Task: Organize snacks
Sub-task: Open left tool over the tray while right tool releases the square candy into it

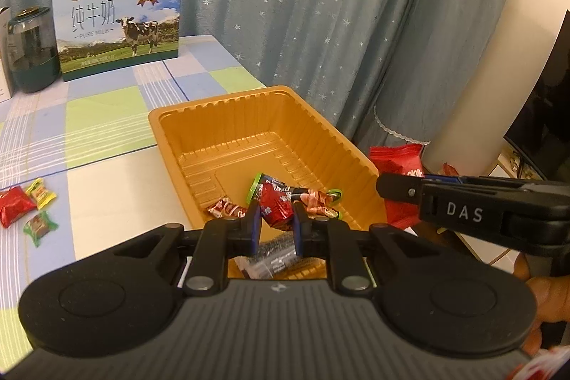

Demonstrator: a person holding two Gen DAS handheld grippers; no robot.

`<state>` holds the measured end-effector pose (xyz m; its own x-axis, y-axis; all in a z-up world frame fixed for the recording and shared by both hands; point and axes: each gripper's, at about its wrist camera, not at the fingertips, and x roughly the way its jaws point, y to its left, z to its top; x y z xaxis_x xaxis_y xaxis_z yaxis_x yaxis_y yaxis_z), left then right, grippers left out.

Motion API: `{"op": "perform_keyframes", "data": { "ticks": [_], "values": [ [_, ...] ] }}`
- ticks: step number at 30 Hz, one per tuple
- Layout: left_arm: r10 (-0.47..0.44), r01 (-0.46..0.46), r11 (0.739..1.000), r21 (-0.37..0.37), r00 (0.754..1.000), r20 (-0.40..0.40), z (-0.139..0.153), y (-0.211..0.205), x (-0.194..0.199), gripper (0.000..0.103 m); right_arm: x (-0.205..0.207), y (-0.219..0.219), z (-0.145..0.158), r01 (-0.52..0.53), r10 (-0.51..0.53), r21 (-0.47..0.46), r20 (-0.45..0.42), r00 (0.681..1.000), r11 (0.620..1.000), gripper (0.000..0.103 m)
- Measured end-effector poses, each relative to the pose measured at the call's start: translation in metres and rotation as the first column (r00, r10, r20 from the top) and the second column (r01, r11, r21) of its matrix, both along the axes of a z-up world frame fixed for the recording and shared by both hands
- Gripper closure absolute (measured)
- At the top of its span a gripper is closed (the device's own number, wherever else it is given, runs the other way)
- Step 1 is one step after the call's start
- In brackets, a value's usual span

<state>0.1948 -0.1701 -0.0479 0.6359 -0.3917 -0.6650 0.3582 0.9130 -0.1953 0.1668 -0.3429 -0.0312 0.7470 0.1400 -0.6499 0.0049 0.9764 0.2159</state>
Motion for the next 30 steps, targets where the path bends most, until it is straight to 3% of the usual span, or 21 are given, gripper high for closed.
{"op": "perform_keyframes", "data": {
  "ticks": [4, 6, 30],
  "values": [
    [0.008, -0.008, 1.0, -0.003, 1.0, 0.002, -0.005, -0.003, 0.01, 0.084, 0.007, -0.002, -0.002, 0.003, -0.003, -0.001, -0.003, 1.0, 1.0, 0.077],
    [0.02, -0.02, 1.0, 0.002, 1.0, 0.001, -0.007, -0.002, 0.013, 0.071, 0.009, -0.003, -0.004, 0.002, -0.002, 0.0, -0.008, 1.0, 1.0, 0.077],
    [0.129, -0.129, 0.992, -0.006, 0.992, -0.001, -0.007, 0.052, -0.012, 0.062, 0.027, 0.015, -0.005, -0.056, 0.056, 0.062, -0.002, 0.998, 0.996, 0.076]
  ]
}}
